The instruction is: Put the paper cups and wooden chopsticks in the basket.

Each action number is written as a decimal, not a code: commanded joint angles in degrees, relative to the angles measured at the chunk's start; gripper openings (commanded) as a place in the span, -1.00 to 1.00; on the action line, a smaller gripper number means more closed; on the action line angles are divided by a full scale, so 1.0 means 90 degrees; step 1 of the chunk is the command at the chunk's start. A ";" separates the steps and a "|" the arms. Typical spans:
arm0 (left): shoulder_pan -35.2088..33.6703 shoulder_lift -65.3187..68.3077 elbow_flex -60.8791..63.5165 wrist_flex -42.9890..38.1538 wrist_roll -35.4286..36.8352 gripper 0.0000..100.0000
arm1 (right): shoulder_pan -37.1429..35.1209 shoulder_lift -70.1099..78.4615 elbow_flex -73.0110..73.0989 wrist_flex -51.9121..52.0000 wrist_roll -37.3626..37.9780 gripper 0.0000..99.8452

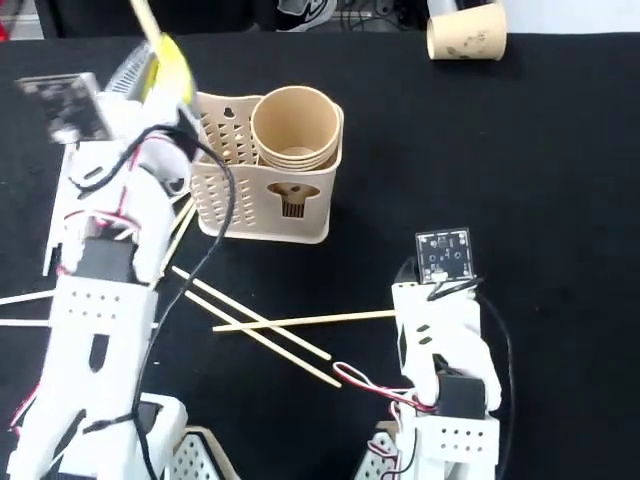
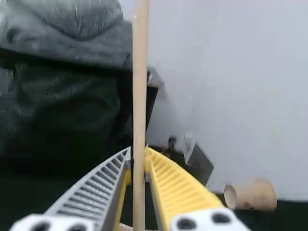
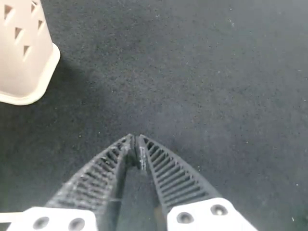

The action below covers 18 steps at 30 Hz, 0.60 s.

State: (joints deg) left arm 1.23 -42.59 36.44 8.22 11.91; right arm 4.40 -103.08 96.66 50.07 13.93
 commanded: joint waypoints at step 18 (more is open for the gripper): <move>-0.0015 -0.0068 0.1040 -0.0098 -0.0020 -0.94 | 0.0049 -0.0425 -0.0015 0.0039 0.0059 -0.97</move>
State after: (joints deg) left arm 1.23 -42.42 45.23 8.22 11.91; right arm 4.40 -103.08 96.66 50.07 13.93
